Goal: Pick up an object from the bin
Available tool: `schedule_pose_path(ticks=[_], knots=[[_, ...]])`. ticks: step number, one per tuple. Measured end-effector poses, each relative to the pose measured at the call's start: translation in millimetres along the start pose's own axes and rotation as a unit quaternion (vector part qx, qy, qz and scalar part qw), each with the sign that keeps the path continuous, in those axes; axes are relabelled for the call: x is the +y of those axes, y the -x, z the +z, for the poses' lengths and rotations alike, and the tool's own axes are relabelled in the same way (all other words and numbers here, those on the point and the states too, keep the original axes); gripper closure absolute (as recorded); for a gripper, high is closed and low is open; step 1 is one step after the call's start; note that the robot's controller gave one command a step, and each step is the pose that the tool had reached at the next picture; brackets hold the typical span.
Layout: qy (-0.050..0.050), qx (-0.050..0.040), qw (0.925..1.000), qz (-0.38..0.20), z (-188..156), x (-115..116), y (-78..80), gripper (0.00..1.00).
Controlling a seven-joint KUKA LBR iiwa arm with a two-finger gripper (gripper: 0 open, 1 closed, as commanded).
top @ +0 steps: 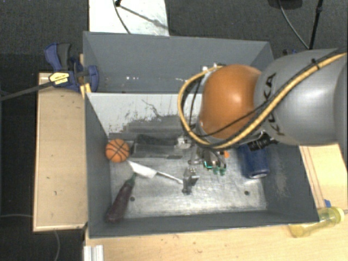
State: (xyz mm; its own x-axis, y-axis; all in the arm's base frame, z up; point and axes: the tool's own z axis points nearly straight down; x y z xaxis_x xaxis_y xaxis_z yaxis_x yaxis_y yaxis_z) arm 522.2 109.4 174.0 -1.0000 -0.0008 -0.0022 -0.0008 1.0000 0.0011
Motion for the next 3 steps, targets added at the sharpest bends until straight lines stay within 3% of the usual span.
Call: schedule_pose_path(ticks=[1,2,3], knots=[[0.000,-0.0004,0.9999,0.017,102,10,11.9,1.00],[0.000,-0.0003,0.9998,0.018,102,10,11.9,1.00],[0.000,-0.0029,0.9993,-0.037,-71,19,-40.1,1.00]])
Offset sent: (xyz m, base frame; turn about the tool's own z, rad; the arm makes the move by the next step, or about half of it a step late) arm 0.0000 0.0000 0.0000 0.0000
